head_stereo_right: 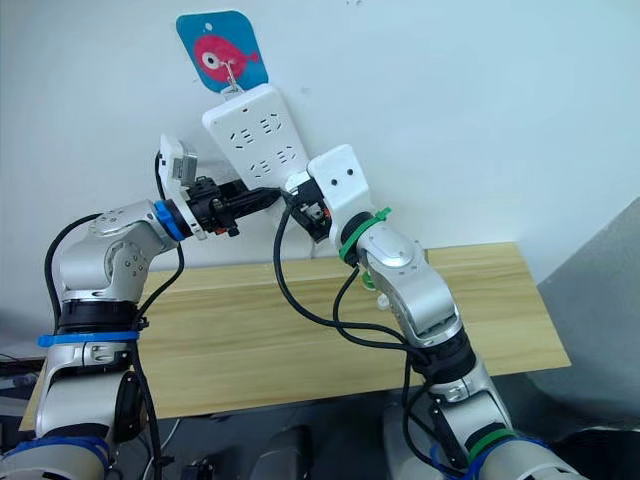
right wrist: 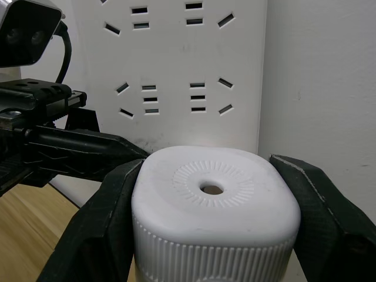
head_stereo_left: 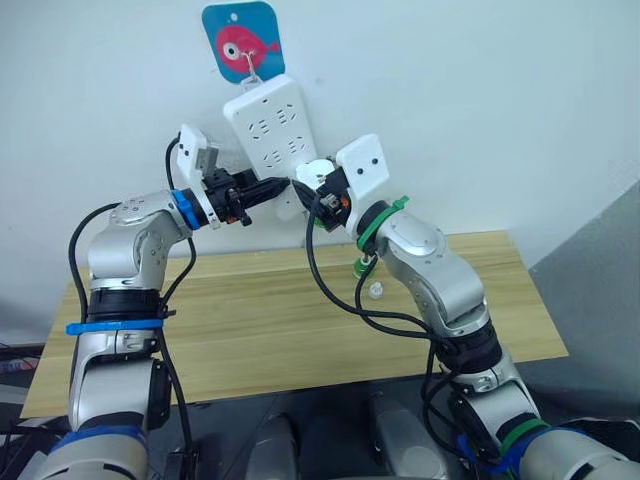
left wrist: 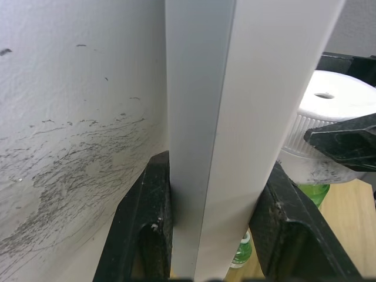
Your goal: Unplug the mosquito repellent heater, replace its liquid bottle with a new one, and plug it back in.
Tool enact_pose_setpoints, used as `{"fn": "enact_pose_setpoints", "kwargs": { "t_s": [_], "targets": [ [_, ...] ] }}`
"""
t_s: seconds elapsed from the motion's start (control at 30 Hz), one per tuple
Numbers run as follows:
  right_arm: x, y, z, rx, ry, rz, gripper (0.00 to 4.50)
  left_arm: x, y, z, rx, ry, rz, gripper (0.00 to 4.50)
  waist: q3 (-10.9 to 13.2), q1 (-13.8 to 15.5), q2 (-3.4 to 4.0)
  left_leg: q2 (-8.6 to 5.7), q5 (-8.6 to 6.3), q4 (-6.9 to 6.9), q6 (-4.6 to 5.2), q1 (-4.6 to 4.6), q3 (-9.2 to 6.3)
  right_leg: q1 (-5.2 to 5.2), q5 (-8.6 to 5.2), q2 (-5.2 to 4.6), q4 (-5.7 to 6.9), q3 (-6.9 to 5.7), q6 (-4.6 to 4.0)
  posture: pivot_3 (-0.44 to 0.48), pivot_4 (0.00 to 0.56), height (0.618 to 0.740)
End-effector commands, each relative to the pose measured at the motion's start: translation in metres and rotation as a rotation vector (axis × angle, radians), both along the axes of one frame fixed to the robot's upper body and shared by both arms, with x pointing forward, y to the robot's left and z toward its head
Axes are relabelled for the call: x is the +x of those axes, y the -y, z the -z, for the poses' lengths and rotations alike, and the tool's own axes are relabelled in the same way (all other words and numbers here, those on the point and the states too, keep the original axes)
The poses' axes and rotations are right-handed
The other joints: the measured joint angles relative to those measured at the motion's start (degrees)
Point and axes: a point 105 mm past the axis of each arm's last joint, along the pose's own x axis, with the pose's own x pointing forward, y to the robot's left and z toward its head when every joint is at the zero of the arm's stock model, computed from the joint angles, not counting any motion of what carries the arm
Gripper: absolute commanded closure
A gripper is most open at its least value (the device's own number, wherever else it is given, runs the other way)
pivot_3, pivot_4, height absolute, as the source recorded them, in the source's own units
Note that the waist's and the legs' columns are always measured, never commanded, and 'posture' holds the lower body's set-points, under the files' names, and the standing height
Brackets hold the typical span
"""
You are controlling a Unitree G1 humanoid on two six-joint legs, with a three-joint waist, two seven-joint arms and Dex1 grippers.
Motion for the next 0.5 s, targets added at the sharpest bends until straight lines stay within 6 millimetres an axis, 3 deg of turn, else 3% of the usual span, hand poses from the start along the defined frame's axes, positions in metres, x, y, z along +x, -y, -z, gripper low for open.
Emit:
{"fn": "enact_pose_setpoints", "kwargs": {
  "t_s": [0.03, 0.3, 0.43, 0.5],
  "targets": [
    [0.001, -0.011, -0.010, 0.012, 0.033, -0.026, 1.47, -0.011, 0.021, -0.014, -0.025, 0.049, 0.109, 3.15, 0.00, -0.08, 0.00, 0.00, 0.01, 0.00, 0.01, 0.01, 0.00, 0.00, 0.00, 0.00, 0.01, 0.00, 0.00, -0.155, 0.203, 0.740],
    [-0.001, -0.006, -0.016, 0.054, 0.030, -0.046, 1.47, -0.006, 0.011, -0.014, -0.008, 0.066, 0.053, 3.15, 0.00, -0.18, 0.01, 0.00, 0.02, 0.00, 0.02, 0.03, 0.00, 0.00, 0.00, 0.00, 0.05, 0.01, 0.00, -0.156, 0.204, 0.740],
    [-0.004, -0.003, -0.018, 0.060, 0.026, -0.042, 0.20, -0.004, 0.008, -0.014, -0.003, 0.074, 0.034, 3.15, 0.00, 0.04, 0.00, -0.01, 0.02, -0.01, 0.02, 0.00, -0.01, 0.00, 0.00, -0.01, 0.02, -0.01, 0.00, -0.155, 0.203, 0.740],
    [-0.008, -0.002, -0.018, 0.058, 0.023, -0.046, 0.00, -0.002, 0.006, -0.013, 0.004, 0.079, 0.018, 3.15, 0.00, 0.07, 0.00, -0.03, 0.02, -0.05, 0.02, -0.08, -0.05, 0.00, 0.00, -0.02, -0.10, -0.04, 0.00, -0.153, 0.202, 0.740]
  ]
}}
